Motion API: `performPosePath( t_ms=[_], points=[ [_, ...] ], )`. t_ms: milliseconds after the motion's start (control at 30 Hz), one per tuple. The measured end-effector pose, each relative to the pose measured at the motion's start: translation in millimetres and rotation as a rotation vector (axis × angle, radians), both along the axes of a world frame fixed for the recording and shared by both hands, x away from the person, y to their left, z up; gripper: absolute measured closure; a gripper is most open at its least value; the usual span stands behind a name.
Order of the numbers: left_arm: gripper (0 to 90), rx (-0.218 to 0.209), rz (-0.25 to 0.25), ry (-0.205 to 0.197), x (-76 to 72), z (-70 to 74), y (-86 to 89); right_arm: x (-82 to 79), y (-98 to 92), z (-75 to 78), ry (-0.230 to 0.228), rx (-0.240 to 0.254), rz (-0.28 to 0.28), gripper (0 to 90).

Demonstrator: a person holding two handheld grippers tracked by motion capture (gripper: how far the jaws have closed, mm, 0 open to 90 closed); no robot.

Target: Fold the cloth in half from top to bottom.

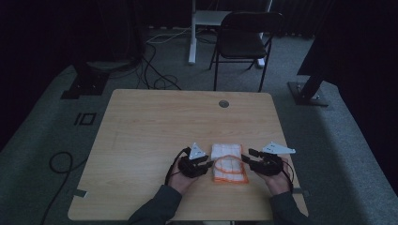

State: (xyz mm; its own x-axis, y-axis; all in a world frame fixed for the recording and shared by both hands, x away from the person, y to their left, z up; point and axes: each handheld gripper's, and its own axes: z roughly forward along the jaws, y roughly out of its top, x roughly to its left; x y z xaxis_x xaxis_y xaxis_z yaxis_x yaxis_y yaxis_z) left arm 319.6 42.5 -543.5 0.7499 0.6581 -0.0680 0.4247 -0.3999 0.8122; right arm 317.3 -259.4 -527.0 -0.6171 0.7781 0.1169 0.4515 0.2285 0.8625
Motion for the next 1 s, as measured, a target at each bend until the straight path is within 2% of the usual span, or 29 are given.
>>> performPosePath(
  t_ms=[133, 167, 300, 400, 467, 500, 567, 633, 700, 733, 767, 833, 933, 1000],
  points=[
    [67.0, -0.020, 0.002, 0.009, -4.4, 1.0, 1.7, 0.1, -1.0, -1.6, 0.005, 0.008, -0.021, 61.1],
    [65.0, -0.022, -0.007, 0.010, -6.5, 0.9, 0.5, -1.1, 1.2, -6.2, 0.032, 0.000, -0.012, 61.5],
    [61.4, -0.029, -0.047, 0.018, -15.7, -0.5, -7.1, -11.5, 10.0, -20.8, 0.066, -0.030, 0.035, 54.3],
    [59.9, -0.006, -0.065, 0.018, -19.7, -4.6, -14.1, -20.3, 16.9, -31.4, 0.077, -0.075, 0.077, 47.2],
    [59.5, 0.014, -0.053, 0.017, -18.2, -8.6, -17.1, -24.4, 21.6, -36.9, 0.068, -0.138, 0.095, 41.8],
    [59.5, 0.014, -0.053, 0.017, -18.2, -8.6, -17.1, -24.4, 21.6, -36.9, 0.068, -0.138, 0.095, 41.8],
    [61.3, 0.028, -0.027, 0.022, -14.1, -12.9, -19.1, -24.5, 26.6, -41.0, 0.050, -0.201, 0.092, 40.2],
    [66.5, 0.043, -0.017, 0.020, -11.8, -14.2, -20.3, -21.9, 29.2, -42.3, 0.043, -0.226, 0.087, 42.9],
    [73.3, 0.045, -0.017, 0.021, -11.2, -14.5, -21.3, -20.0, 30.0, -43.3, 0.050, -0.232, 0.087, 46.1],
    [73.3, 0.057, -0.027, 0.017, -10.5, -14.0, -22.9, -18.3, 30.8, -44.6, 0.059, -0.235, 0.090, 50.4],
    [81.2, 0.057, -0.026, 0.015, -10.7, -13.7, -23.6, -17.4, 31.0, -45.5, 0.054, -0.234, 0.096, 61.9],
    [85.9, 0.056, -0.032, 0.014, -11.0, -12.2, -24.4, -17.7, 30.0, -44.1, 0.051, -0.220, 0.098, 71.1],
    [88.0, 0.048, -0.036, 0.013, -11.4, -9.6, -25.0, -18.4, 26.7, -39.7, 0.038, -0.194, 0.096, 79.8],
    [88.0, 0.038, -0.034, 0.011, -12.5, -6.9, -25.0, -19.1, 25.6, -36.3, 0.031, -0.190, 0.092, 80.3]
  ],
)
